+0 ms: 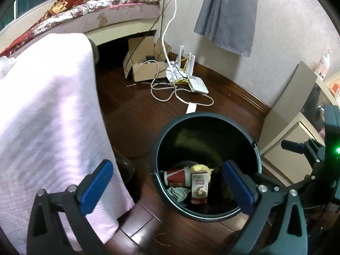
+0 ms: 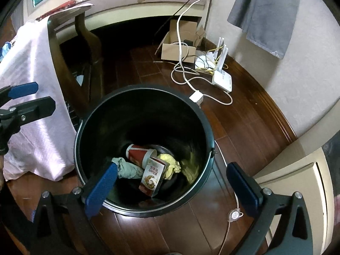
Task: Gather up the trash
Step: 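Move both tools back from the bin toward the table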
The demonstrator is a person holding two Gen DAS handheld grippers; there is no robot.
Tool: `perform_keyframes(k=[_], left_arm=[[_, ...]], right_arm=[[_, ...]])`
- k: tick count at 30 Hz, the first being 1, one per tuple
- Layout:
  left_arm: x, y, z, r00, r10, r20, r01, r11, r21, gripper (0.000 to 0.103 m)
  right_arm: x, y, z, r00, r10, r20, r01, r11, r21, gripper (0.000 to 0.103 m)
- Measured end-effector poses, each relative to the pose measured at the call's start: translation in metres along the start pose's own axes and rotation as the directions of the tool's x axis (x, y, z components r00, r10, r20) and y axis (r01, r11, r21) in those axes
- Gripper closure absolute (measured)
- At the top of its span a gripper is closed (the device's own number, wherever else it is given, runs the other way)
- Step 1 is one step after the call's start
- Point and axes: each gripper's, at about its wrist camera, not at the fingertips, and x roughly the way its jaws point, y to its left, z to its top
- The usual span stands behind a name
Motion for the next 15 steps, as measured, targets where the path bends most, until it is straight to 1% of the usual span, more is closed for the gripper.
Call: perform_keyframes(k=[5, 10, 15], left_arm=[[-0.013, 0.005, 0.000, 0.999, 0.026, 0.020, -0.026, 1.000, -0.010, 0.000], [-0.026, 0.010, 0.001, 0.998, 0.037, 0.042, -0.036, 0.999, -0.025, 0.000], [-0.039, 0.015, 0.002, 0.996, 0.056, 0.065, -0.054, 0.998, -0.036, 0.000]], right_arm=[[-0.013, 0.002, 0.003, 0.999, 0.012, 0.029, -0.013, 1.000, 0.025, 0.000], [-0.027, -0.002, 0.008, 0.998, 0.023, 0.056, -0.027, 0.997, 0.068, 0.000], [-0.039, 0.004, 0.015, 0.996, 0.026, 0.085, -0.031, 0.997, 0.067, 0.000]])
